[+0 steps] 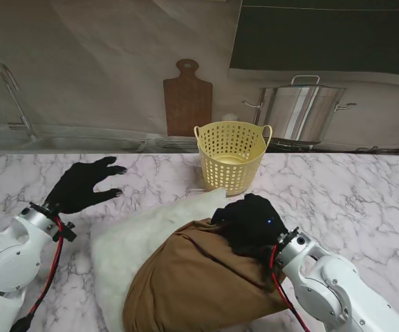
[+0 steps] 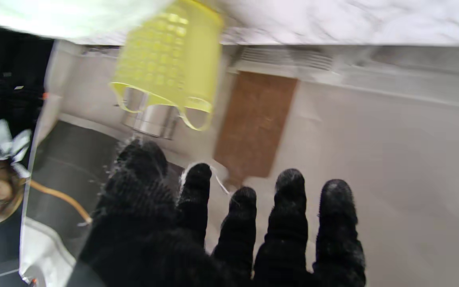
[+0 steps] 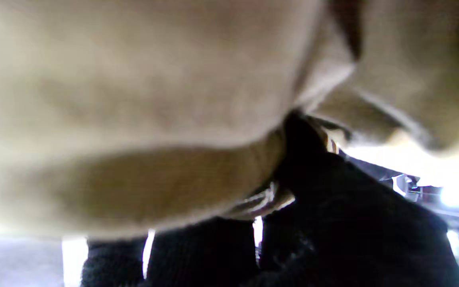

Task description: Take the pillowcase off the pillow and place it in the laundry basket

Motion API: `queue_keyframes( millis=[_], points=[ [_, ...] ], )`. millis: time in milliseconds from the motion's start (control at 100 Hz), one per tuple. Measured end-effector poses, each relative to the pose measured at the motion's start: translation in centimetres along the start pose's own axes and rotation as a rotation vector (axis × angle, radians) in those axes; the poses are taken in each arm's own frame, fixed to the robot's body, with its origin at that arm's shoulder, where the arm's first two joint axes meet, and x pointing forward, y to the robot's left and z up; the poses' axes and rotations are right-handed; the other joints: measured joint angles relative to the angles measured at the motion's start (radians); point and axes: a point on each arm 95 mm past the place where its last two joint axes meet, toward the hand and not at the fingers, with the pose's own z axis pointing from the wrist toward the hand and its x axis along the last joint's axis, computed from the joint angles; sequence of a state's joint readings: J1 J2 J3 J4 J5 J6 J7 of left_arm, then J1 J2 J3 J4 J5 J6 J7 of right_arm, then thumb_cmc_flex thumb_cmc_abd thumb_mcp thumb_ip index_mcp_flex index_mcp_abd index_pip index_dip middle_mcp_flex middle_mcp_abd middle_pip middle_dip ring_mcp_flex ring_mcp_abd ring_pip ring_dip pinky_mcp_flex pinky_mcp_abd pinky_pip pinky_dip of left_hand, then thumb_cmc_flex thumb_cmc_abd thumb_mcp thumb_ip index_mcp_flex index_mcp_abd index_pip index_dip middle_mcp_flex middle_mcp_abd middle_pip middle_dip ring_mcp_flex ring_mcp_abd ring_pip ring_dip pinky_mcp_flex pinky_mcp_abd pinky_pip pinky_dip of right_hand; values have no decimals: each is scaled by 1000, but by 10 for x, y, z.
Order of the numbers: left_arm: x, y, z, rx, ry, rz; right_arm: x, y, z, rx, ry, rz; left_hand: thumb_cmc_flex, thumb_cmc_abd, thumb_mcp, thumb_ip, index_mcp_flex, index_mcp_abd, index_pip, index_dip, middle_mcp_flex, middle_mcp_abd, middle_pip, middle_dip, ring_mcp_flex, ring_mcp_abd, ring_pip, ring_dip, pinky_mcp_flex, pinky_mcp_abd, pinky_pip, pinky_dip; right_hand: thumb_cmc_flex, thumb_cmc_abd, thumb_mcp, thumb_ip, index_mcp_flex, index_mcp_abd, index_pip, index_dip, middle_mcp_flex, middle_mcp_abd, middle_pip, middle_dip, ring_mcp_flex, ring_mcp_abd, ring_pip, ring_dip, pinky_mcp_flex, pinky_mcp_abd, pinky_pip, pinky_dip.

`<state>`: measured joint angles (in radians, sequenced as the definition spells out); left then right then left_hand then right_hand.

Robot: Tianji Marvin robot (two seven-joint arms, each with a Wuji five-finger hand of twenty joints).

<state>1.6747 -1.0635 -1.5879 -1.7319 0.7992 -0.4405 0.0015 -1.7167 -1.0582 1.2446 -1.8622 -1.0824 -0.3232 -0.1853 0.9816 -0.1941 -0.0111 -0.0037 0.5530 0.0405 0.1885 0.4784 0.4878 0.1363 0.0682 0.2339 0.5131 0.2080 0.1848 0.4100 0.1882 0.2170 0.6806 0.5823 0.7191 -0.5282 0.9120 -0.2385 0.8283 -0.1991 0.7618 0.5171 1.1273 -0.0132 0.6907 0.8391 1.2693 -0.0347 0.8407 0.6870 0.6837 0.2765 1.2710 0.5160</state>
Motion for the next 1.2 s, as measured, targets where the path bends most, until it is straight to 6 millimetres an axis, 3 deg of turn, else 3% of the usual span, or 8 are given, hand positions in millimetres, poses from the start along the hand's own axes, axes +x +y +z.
queue_keyframes(
  millis=[130,250,380,610,810,880,1200],
  points=[
    [19,8,15,-116,85,-83,0,2,14,-5,29,-9,-101,-5,-3,0,-121,7,-78,-72,-150,1,-51,-70,-117,-2,-44,-66,-49,-20,-1,-50,0,0,0,0,0,0,0,0,-1,-1,0,0,0,0,-9,0,0,0,0,-1],
    [29,15,23,-229,142,-76,-2,4,21,-18,34,-5,-201,-80,-4,0,-219,23,-150,-150,-283,11,-73,-137,-193,-12,-75,-117,-74,-64,-2,-94,0,0,0,0,0,0,0,1,-10,-2,0,0,0,0,-10,0,0,0,-1,-2],
    [34,22,25,-285,168,-69,-3,6,23,-37,33,-5,-215,-111,-3,0,-272,30,-173,-196,-345,12,-91,-189,-244,-26,-90,-152,-91,-96,-2,-127,0,0,0,0,0,0,0,2,-10,-2,0,0,0,0,-10,0,0,0,-1,-2],
    [45,57,29,-403,205,-79,-5,6,29,-41,27,-11,-210,-111,-1,0,-272,33,-172,-208,-303,3,-76,-197,-252,-49,-89,-162,-97,-119,-2,-134,0,0,0,0,0,0,0,2,-10,-2,0,0,0,0,-10,0,0,0,-1,-3],
    [42,89,29,-538,151,-49,-9,3,28,-31,9,-22,-194,-111,1,0,-265,29,-172,-222,-261,-4,-60,-183,-238,-63,-90,-163,-87,-124,-2,-134,0,0,-2,0,-1,0,0,9,-10,-3,0,0,0,0,-20,0,-8,0,-2,-3],
    [40,94,29,-583,126,-38,-14,3,25,-28,-3,-33,-193,-108,1,0,-266,27,-174,-224,-261,-10,-60,-179,-241,-78,-92,-168,-92,-151,-9,-135,0,1,-9,0,-1,0,0,10,-16,-5,0,0,0,0,-21,0,-11,0,-3,-3],
    [33,101,35,-680,76,2,-31,2,-11,13,-76,-93,-194,-80,-11,0,-277,-23,-202,-226,-261,-26,-71,-178,-245,-95,-94,-183,-104,-183,-21,-136,0,12,-32,0,-12,-13,0,16,-23,-15,0,0,-2,-25,-53,-1,-20,0,-3,-4]
  ],
)
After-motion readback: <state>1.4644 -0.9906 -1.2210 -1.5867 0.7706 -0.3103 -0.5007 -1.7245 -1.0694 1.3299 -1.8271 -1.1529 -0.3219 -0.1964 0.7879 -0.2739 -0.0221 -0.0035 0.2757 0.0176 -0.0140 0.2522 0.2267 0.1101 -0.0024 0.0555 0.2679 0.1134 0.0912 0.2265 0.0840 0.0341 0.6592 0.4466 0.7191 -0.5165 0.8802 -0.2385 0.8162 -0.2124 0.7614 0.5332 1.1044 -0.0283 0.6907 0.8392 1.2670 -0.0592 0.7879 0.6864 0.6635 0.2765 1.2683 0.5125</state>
